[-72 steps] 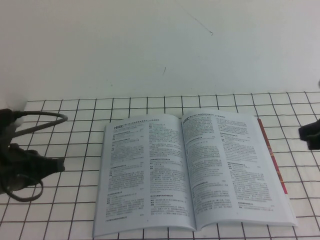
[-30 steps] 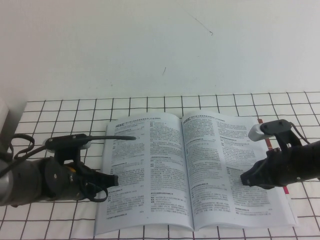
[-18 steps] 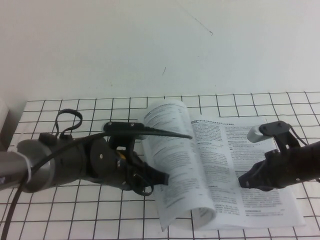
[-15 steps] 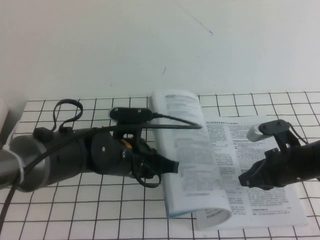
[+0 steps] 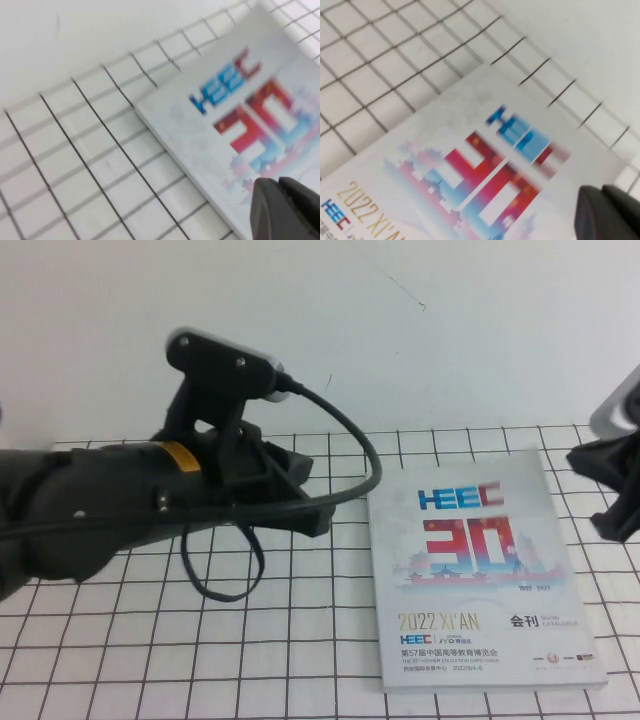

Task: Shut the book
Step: 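Close the open booklet and leave it lying on the table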

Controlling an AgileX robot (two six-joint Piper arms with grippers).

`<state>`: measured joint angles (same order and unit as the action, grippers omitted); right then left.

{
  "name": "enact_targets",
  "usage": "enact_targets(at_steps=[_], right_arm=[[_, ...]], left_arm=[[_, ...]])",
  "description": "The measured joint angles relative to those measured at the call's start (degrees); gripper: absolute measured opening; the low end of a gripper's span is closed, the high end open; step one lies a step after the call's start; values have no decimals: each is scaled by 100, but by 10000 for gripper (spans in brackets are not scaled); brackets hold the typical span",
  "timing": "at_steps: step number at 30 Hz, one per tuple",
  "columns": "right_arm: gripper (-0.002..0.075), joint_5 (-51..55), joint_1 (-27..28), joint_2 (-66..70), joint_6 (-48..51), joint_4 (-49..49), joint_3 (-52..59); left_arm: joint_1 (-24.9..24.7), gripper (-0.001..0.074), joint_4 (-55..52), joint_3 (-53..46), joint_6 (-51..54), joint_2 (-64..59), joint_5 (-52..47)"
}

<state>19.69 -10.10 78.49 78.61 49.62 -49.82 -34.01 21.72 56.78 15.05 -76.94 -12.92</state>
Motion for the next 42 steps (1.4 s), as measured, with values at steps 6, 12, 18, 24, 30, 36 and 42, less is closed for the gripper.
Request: enact_targets(at_steps=[6,12,18,24,30,36,42], right_arm=[[-3,427,352,-1270,-683,-442,0],[-3,1262,616,-2308,-2065,-2159,0],[-3,2363,695,-2997,-4586,-4656,36],[-3,2411,695,-3730,-5695,-5538,580],[-3,2110,695,-4883,-5983,-5481,1394],[-3,1997,695,-6290,-6044,-4919,2328],[-3,1943,695,-7095,-6132,-4659,2971]], left_arm=[[502,-4,-889,0,-103,981,-787],[1440,-4,-1627,-36,-692,1889,-1753],[1890,-4,-1885,-571,-822,2947,-1661],[1909,-4,-1910,-1894,-871,4340,-1042],[1909,-4,-1871,-3220,-905,5624,-706],[1909,-4,-1758,-4076,-940,6538,-605],[1909,-4,-1758,-4421,-940,6638,-484]])
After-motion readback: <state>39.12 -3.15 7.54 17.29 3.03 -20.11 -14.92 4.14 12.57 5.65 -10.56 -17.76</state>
